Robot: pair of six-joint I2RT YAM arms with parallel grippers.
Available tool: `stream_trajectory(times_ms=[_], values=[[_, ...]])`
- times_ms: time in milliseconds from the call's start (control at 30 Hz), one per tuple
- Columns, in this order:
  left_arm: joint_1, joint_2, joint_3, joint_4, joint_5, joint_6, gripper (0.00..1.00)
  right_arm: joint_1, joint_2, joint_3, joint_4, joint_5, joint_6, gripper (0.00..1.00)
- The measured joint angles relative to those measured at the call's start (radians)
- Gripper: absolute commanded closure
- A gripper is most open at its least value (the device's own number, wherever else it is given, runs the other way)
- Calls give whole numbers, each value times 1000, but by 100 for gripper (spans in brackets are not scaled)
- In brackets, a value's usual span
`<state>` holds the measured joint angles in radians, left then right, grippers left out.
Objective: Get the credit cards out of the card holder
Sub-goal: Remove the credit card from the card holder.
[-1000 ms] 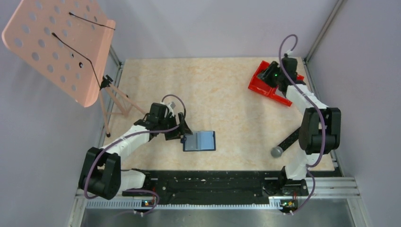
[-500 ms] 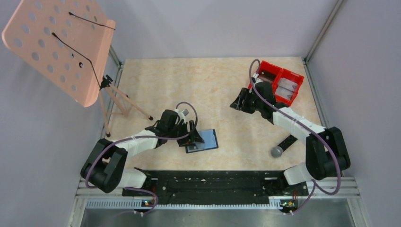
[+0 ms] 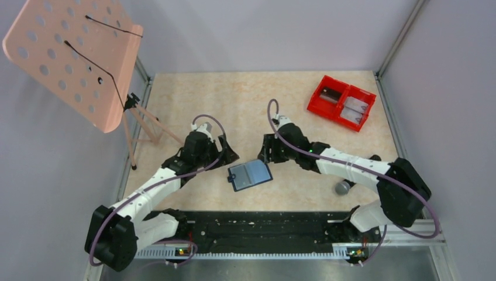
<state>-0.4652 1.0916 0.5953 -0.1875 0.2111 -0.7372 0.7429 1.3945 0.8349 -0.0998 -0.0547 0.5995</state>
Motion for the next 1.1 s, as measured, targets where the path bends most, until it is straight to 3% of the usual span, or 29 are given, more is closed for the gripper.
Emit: stream_trajectory(times_ms=[200,433,767,1100], values=[[27,-63,1,-141,-185,25,11,181,146,98,-3,122,-19,39],[33,-91,-26,-188,-277,38,10,272,273,176,-19,159,-40,38],[64,-120,-58,-202,-301,44,10,364,414,281,-81,220,-81,37],[78,-132,-80,-201,-262,40,10,381,440,292,-130,273,-95,37]])
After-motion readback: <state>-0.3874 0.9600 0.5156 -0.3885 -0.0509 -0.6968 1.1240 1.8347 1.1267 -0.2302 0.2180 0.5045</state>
